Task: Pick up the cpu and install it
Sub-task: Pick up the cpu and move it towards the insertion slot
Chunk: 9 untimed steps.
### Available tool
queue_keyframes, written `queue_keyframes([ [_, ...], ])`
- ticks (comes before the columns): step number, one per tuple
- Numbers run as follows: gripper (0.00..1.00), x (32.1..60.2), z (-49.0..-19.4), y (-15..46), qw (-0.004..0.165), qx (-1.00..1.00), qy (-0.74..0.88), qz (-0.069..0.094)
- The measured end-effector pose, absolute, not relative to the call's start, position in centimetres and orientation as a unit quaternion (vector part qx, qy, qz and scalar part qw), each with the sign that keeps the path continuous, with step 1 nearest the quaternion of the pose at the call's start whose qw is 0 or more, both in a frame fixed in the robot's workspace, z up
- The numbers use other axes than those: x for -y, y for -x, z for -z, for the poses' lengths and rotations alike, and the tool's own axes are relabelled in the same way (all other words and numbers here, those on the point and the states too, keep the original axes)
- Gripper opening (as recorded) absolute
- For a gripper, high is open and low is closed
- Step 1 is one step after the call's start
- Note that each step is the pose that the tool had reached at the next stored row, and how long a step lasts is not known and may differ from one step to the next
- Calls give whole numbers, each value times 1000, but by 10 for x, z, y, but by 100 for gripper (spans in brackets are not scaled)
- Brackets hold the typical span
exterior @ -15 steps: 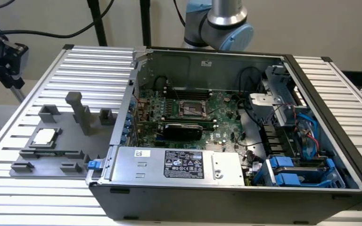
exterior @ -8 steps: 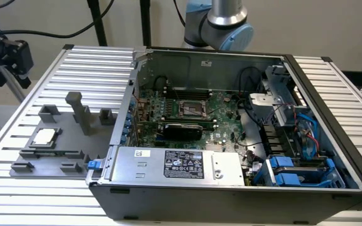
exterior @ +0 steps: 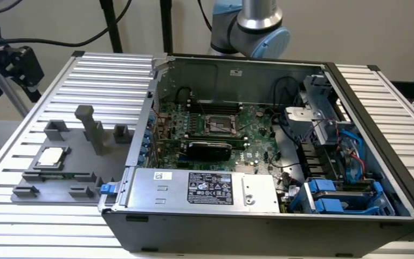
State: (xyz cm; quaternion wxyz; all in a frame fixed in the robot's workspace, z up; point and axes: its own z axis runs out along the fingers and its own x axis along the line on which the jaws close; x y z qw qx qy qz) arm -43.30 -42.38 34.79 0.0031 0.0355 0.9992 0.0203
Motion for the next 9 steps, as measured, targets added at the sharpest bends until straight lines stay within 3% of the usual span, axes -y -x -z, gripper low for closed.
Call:
queue_keyframes([
  [9, 77, 422, -332, 433, 3, -999, -36, -20],
])
